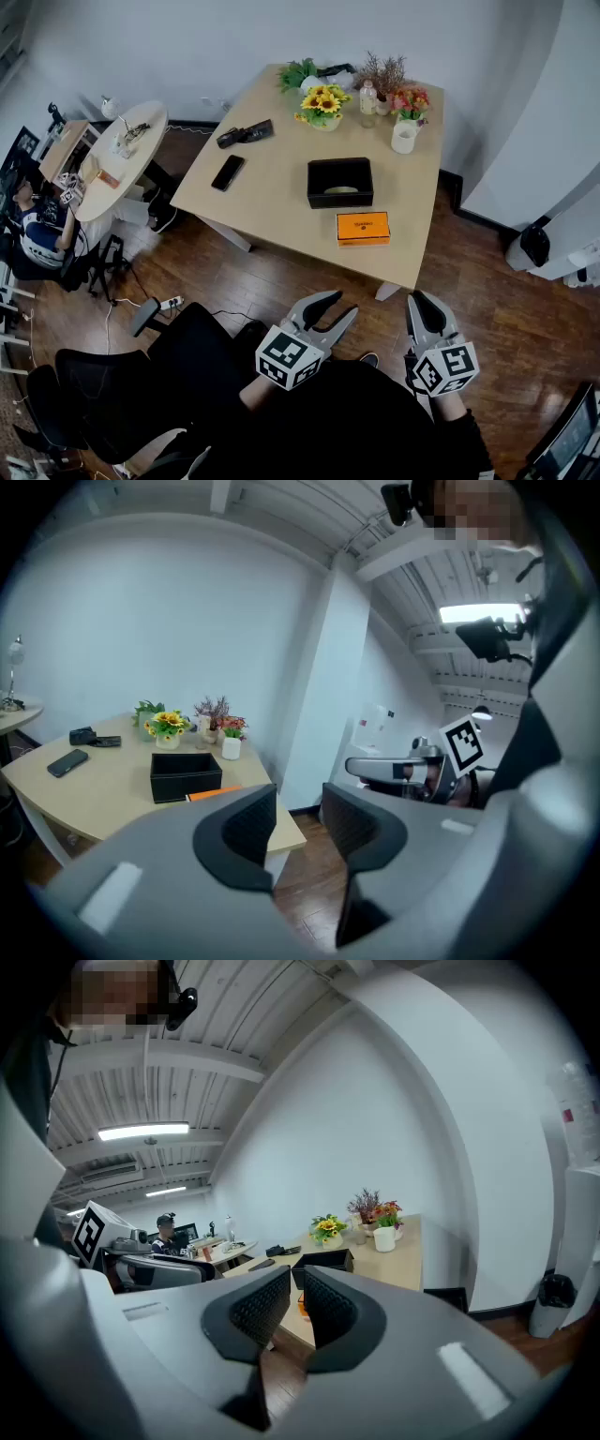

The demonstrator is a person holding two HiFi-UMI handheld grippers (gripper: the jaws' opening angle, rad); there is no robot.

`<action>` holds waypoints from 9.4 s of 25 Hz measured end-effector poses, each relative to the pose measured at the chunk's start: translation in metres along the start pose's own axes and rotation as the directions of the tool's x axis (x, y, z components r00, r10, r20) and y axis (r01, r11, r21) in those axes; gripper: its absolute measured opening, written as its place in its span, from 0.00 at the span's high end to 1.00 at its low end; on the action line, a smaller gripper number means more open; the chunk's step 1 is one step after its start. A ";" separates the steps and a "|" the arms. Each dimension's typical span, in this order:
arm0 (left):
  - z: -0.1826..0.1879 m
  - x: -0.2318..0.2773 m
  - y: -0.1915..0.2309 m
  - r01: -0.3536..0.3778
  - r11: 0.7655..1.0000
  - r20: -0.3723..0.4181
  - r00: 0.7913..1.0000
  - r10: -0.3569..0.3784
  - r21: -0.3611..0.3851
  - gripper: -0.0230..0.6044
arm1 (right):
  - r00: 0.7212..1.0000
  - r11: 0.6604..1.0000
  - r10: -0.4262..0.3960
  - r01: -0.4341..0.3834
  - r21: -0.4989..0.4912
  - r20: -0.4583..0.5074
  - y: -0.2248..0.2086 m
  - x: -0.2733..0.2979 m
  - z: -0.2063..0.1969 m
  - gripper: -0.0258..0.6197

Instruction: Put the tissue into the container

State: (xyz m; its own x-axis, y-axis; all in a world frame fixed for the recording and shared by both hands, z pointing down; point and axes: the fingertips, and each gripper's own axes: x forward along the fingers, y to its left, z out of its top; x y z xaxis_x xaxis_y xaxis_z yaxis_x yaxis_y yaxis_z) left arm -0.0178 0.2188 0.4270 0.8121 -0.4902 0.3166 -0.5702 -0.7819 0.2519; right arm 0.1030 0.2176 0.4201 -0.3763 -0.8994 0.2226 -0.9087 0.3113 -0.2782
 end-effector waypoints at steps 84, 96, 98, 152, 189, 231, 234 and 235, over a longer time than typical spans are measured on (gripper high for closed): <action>-0.096 0.172 0.200 0.026 0.965 -0.508 0.854 0.115 0.262 0.69 | 0.737 0.894 0.084 -0.353 -0.277 -0.670 -0.123 0.211 -0.121 0.69; -0.108 0.186 0.204 -0.014 0.971 -0.483 0.866 0.131 0.238 0.78 | 0.753 0.914 0.050 -0.300 -0.274 -0.656 -0.123 0.224 -0.134 0.84; -0.102 0.185 0.205 -0.022 0.973 -0.482 0.866 0.134 0.231 0.80 | 0.763 0.918 0.046 -0.286 -0.273 -0.644 -0.120 0.226 -0.127 0.86; 0.053 0.179 0.322 -0.146 0.926 -0.304 0.917 0.259 0.349 0.82 | 0.901 0.916 0.147 -0.280 -0.289 -0.409 -0.092 0.355 0.013 0.87; -0.030 0.227 0.348 0.008 0.871 -0.609 0.718 0.337 0.491 0.82 | 0.692 0.799 -0.108 -0.367 -0.476 -0.714 -0.130 0.386 -0.075 0.86; 0.006 0.175 0.158 -0.222 0.962 -0.240 0.954 0.180 -0.161 0.77 | 0.935 0.957 0.261 -0.283 -0.063 -0.241 -0.122 0.197 -0.005 0.85; 0.013 0.177 0.155 -0.177 0.973 -0.223 0.965 0.141 -0.151 0.77 | 0.938 0.949 0.269 -0.297 -0.104 -0.219 -0.110 0.197 0.006 0.85; 0.017 0.177 0.155 -0.166 0.976 -0.215 0.967 0.134 -0.139 0.77 | 0.941 0.950 0.266 -0.293 -0.110 -0.207 -0.108 0.197 0.011 0.85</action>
State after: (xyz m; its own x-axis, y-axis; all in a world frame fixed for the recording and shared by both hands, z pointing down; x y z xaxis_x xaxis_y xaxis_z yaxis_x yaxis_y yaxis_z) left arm 0.0395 0.0041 0.5066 0.6825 -0.4958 0.5369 -0.7087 -0.6286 0.3203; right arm 0.1288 0.0035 0.4835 -0.6335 -0.7004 0.3290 -0.7729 0.5925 -0.2269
